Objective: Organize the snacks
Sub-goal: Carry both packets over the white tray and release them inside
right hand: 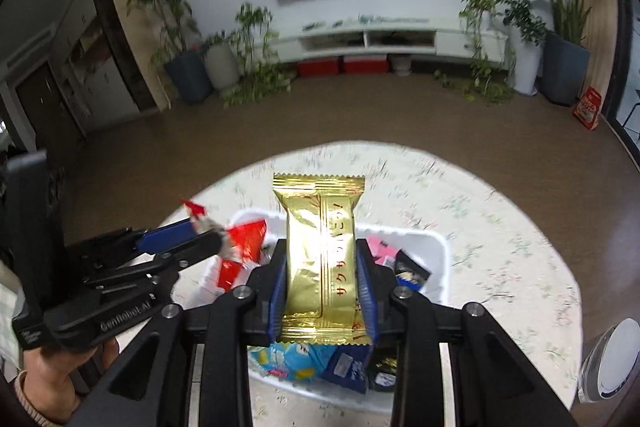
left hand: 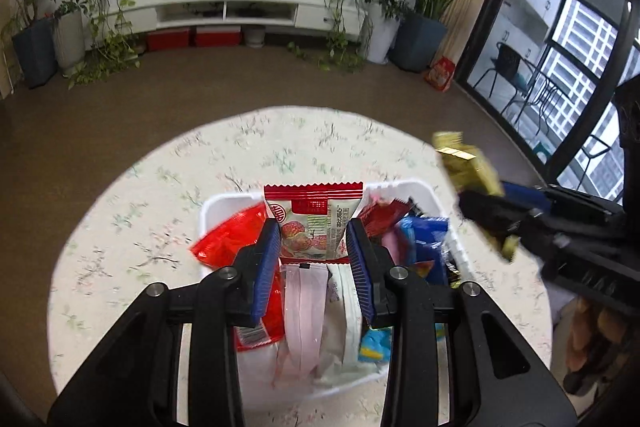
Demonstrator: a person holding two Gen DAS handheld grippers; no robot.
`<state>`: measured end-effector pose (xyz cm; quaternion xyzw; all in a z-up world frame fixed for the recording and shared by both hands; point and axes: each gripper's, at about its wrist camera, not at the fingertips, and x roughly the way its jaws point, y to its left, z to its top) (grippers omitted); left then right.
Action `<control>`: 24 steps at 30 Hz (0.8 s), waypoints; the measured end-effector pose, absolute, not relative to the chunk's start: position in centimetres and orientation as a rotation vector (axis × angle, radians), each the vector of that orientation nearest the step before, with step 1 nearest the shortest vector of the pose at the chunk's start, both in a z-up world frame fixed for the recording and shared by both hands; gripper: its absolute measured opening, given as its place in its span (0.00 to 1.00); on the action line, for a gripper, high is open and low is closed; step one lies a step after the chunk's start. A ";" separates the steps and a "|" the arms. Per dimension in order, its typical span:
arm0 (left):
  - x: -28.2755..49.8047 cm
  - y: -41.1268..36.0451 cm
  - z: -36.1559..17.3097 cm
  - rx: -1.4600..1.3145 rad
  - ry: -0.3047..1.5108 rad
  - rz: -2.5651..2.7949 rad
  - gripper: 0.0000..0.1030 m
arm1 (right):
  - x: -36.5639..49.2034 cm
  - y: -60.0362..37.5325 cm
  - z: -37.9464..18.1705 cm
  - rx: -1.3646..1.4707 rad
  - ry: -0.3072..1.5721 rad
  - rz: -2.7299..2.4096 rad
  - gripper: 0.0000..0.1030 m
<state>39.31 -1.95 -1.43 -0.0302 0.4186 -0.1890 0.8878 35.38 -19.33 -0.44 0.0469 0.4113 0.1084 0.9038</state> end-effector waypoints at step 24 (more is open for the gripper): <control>41.3 -4.5 -7.9 0.004 0.912 -0.378 0.31 | 37.0 -16.8 -7.6 -0.076 0.952 0.165 0.34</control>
